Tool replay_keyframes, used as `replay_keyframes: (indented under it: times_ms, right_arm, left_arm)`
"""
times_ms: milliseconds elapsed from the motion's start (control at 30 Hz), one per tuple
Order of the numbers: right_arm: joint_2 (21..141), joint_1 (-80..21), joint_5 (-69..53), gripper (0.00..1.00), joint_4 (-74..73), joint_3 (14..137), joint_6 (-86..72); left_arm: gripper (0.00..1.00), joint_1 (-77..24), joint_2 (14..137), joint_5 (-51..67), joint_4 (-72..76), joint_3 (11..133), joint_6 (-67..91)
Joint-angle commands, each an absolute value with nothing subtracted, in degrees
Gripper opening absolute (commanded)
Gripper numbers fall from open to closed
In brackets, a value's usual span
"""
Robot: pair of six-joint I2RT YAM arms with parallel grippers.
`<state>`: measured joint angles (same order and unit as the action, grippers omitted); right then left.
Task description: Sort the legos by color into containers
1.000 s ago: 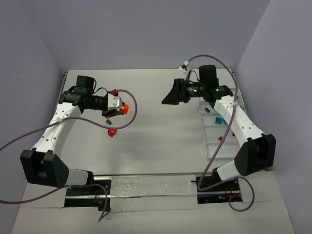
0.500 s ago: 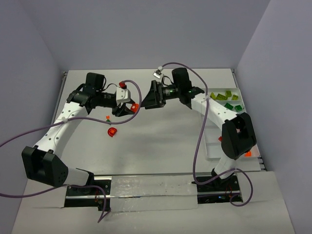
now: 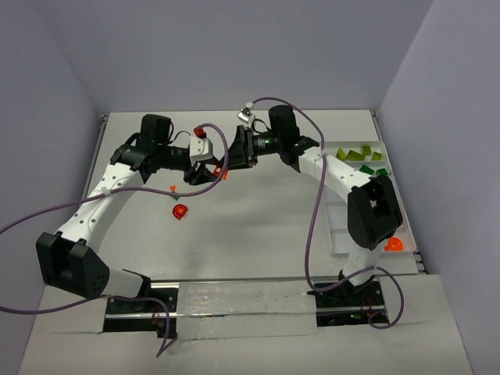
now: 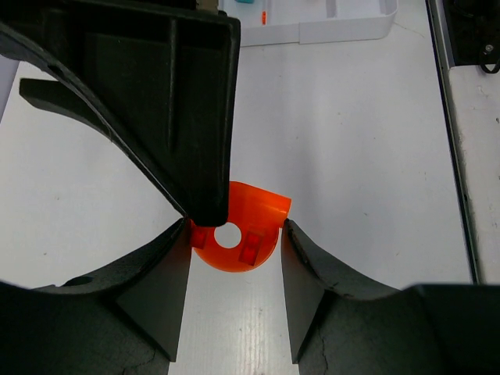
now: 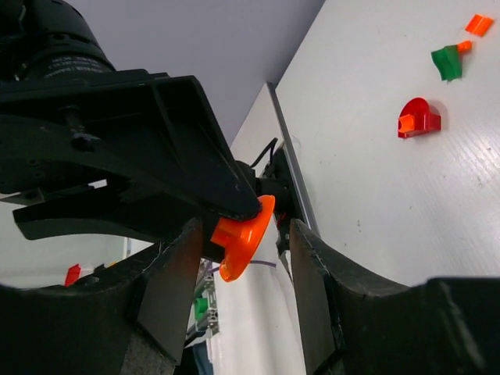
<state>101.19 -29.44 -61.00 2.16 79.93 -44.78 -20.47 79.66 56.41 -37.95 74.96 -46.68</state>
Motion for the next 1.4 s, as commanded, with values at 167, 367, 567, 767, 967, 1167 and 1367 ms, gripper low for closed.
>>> replay_keyframes:
  times_ms: [167,367,567,767,967,1167,1367]
  right_arm:
    - [102.3,-31.9,-61.5,0.51,0.4,83.6,-42.4]
    - [101.7,-32.1,-62.1,0.09,-0.5,83.4,-41.9]
    - [98.9,-30.4,-62.5,0.00,-6.9,82.4,-36.7]
    - [93.8,-17.8,-57.1,0.00,-31.2,83.8,-13.1]
    - [81.5,-0.1,-39.2,0.00,-51.2,76.8,8.9]
    - [73.4,19.8,-28.9,0.00,-59.2,66.3,24.2]
    - [72.8,33.9,-21.2,0.00,-60.8,58.7,35.3]
  left_arm:
    - [0.36,-20.8,80.6,57.7,-34.5,77.9,-44.3]
    - [0.50,-20.9,80.5,55.6,-33.6,77.3,-43.1]
    - [0.94,-20.3,79.2,50.8,-30.7,75.9,-34.9]
    - [0.99,-12.9,75.3,54.8,-30.5,75.1,-26.1]
    - [0.99,-12.1,70.4,43.1,-31.1,70.8,-18.9]
    - [0.99,-12.1,67.3,40.5,-29.8,66.6,-15.3]
    - [0.99,-12.2,67.7,38.7,-30.4,66.5,-10.5]
